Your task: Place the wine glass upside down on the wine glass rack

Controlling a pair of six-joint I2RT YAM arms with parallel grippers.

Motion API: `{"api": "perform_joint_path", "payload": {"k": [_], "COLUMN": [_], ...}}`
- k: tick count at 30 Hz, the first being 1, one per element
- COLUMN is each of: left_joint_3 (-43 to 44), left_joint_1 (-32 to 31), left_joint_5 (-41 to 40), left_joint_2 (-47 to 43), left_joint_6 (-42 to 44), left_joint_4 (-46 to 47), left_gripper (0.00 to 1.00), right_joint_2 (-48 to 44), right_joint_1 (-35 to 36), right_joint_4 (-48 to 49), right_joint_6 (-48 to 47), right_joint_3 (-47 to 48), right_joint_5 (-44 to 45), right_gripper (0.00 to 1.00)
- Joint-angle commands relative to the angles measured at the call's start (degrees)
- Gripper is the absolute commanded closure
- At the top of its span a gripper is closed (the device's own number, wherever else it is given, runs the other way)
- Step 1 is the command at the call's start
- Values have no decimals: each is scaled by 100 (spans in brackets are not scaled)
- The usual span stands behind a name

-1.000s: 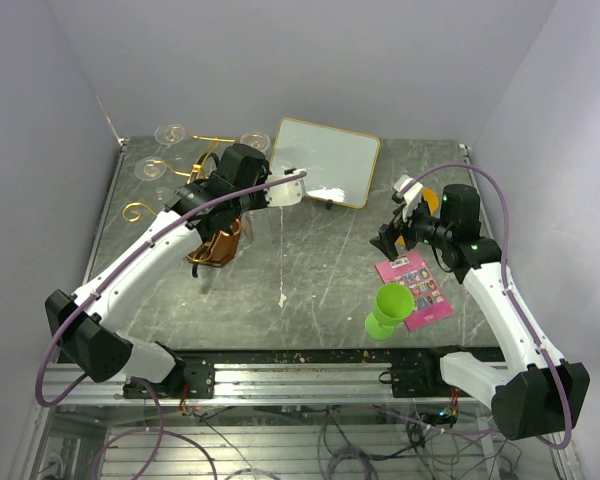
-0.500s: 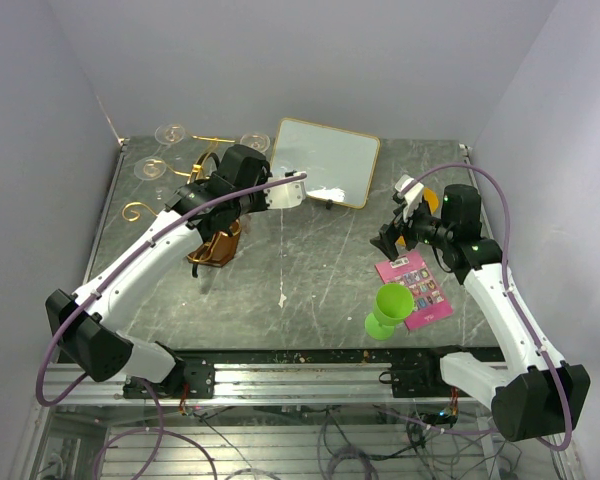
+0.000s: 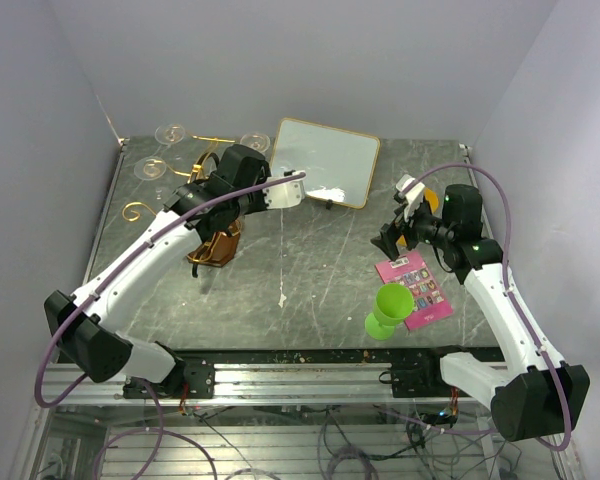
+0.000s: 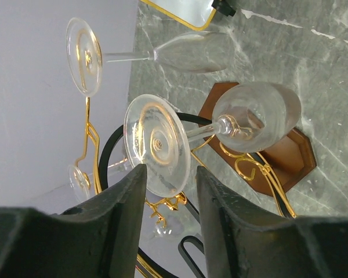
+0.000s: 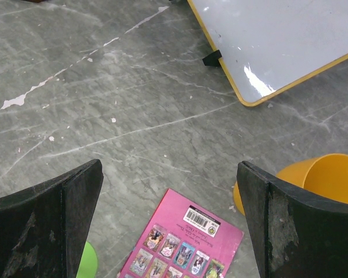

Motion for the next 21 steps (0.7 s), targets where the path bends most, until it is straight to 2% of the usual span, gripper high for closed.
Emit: {"api": "perform_joint_path", "payload": {"k": [1,6,11,15,18,21], "left_joint_3": [142,116,155,226,218,187], "left_joint_1": [-38,-37,-35,-34,-39,-39], "left_joint_5": [67,133,277,343,368,313], "left_joint_2": [-217,-340,-496,-620,-737,-822], "left_joint_6": [-213,-279,-414,-580,-606,-631], "left_joint_4": [-24,2,-10,-41,-30,36], "left_gripper": [46,36,25,11,8,7], "right_joint_2": [-107,-126,8,327,531,754], "right_joint_1": [-72,-72,-80,-239,-493,-715], "right_joint_4": [67,-111,-82,-149,-180,-256], "right_joint_6": [-48,-39,268,517,732,882], "right_joint_3": [-13,279,573,980,1202,1426], "right_joint_5": [-26,206,1389,2129,2363,2578], "right_gripper": [1,1,4,5,7,14]}}
